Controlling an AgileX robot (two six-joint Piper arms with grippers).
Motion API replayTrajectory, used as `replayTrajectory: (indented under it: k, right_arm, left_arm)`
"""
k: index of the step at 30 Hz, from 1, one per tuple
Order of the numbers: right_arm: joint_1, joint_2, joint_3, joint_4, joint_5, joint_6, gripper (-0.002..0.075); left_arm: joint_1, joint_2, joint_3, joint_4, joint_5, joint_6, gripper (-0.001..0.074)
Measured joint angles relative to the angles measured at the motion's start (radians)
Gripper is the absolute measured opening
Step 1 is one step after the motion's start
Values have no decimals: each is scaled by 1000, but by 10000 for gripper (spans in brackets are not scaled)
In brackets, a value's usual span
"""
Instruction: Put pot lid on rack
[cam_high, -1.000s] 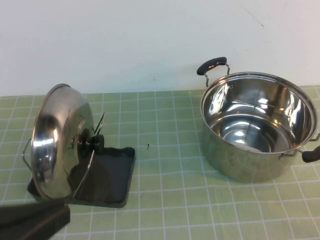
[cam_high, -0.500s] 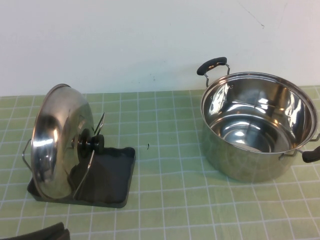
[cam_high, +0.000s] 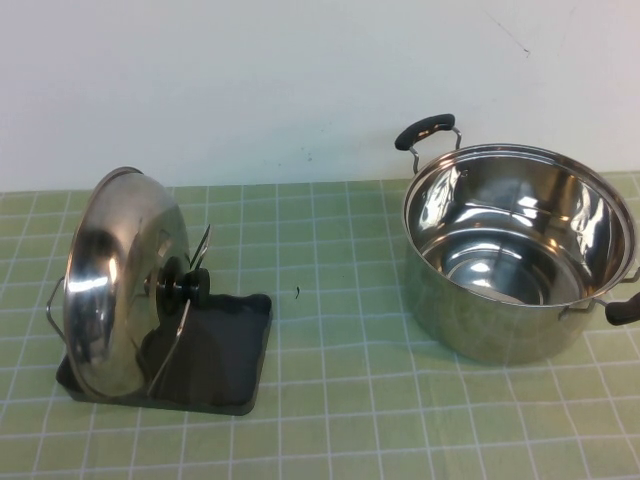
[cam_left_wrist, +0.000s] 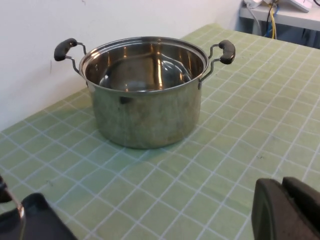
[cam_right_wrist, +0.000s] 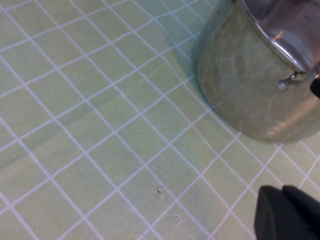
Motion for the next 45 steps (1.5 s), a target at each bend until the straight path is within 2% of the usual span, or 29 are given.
replayTrajectory:
  k: [4,8,12,14,18,24,29,35,38,43,45]
  right_arm:
    - [0,0,0,0,2,0,-1]
    - [0,0,0,0,2,0,-1]
    - [0,0,0,0,2,0,-1]
    - [0,0,0,0,2,0,-1]
    - [0,0,0,0,2,0,-1]
    - [0,0,0,0,2,0,-1]
    - [0,0,0,0,2,0,-1]
    - [0,0,0,0,2,0,-1]
    - [0,0,0,0,2,0,-1]
    - [0,0,0,0,2,1,-1]
    - [0,0,0,0,2,1,-1]
  left_arm:
    - [63,-87,31,27,-23,4,-1]
    - [216,-211,56,79,-96,-32,-1]
    - [342,-252,90,217,-139,-195,-1]
    - [370,-252,119,307,-139,-300,-1]
    - [379,-252,168,389,-139,-399,-1]
    - [381,-252,252,413,-209,-420,-1]
    - [381,-252,383,410,-440,-484,-2]
    - [328,-254,419,559,-596,-690,-1]
    - [308,-254,419,639,-583,-749,-2]
    - [306,-254,419,713,-375,-794,-2]
    - [305,-254,417,726,-361,-805,-2]
